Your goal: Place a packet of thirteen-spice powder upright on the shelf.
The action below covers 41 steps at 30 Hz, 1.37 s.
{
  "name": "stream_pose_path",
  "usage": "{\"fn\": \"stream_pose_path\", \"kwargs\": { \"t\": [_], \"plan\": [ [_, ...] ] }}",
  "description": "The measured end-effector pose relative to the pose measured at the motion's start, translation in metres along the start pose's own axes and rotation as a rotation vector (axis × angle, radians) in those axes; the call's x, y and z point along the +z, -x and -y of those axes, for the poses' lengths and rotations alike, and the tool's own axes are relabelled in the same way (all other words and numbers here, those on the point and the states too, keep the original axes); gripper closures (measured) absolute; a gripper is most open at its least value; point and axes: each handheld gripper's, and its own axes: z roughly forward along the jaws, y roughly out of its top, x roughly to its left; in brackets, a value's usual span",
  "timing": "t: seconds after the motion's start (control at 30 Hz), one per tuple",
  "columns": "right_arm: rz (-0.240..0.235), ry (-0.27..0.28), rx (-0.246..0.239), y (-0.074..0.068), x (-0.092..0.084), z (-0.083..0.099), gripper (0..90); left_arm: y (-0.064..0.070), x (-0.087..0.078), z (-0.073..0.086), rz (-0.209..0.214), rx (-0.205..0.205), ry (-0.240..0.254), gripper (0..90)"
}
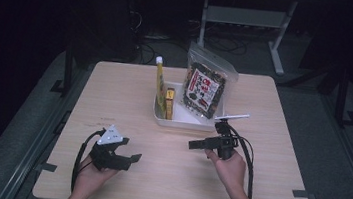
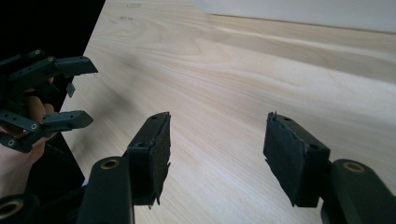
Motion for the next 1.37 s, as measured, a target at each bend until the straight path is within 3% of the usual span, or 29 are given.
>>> {"fn": "stream_pose_path", "kwargs": {
  "t": [0.97, 1.37],
  "plan": [
    [-0.010, -0.010, 0.037, 0.040, -0.012, 0.045, 38.9, 0.002, 0.003, 0.001, 0.007, 0.004, -0.012, 24.7],
    [-0.024, -0.011, 0.022, 0.044, -0.018, 0.065, 37.5, 0.001, 0.004, 0.002, 0.014, -0.004, -0.014, 24.7]
  ]
}}
